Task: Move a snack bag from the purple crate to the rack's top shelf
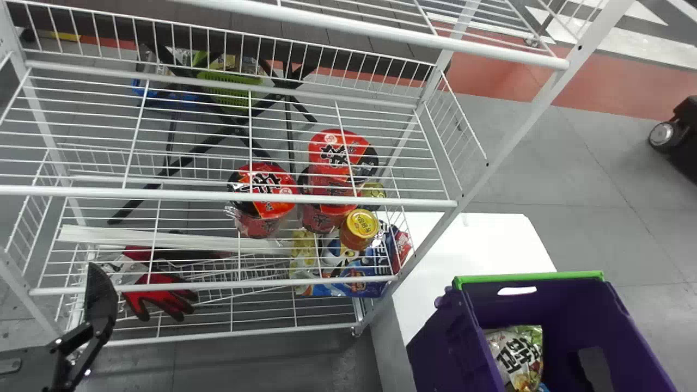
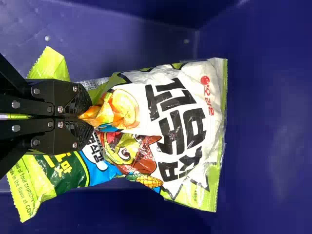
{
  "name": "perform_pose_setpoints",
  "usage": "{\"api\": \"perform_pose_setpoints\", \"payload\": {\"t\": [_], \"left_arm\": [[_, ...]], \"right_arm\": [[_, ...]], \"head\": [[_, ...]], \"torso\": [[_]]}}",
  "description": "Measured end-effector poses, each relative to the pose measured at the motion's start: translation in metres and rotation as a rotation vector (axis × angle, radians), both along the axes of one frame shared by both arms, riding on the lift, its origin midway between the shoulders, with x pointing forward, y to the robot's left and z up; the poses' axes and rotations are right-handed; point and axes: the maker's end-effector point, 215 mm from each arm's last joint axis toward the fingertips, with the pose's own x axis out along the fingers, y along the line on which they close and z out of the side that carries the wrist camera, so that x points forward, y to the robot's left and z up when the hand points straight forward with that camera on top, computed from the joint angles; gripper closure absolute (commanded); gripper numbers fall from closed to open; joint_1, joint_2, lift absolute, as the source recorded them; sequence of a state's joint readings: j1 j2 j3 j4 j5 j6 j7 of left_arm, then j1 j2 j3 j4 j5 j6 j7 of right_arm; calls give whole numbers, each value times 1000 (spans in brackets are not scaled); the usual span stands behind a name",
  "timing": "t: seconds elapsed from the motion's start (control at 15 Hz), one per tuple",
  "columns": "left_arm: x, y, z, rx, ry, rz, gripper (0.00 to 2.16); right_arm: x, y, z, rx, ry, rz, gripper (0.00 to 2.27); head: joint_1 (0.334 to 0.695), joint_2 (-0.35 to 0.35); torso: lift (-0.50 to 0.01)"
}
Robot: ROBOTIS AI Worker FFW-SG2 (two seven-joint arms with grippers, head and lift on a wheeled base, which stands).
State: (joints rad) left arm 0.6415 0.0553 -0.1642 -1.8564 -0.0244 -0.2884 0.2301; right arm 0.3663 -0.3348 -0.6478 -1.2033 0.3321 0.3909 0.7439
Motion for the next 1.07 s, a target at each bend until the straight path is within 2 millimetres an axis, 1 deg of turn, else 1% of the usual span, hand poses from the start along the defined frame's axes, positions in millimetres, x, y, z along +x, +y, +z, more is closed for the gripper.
{"api": "perform_pose_setpoints", "payload": {"t": [0.6, 0.8, 1.07], "left_arm": [[2, -1, -7, 11, 26, -5, 87], [3, -1, -3, 9, 18, -9, 87], [3, -2, 5, 4, 4, -12, 87]], "right_arm": [[5, 5, 2, 22, -20, -11, 2047], [8, 8, 6, 37, -23, -12, 2047], [10, 6, 11, 40, -34, -19, 2047]], "head": [[695, -350], [695, -350], [695, -350]], "torso": [[-331], [-319], [-303]]}}
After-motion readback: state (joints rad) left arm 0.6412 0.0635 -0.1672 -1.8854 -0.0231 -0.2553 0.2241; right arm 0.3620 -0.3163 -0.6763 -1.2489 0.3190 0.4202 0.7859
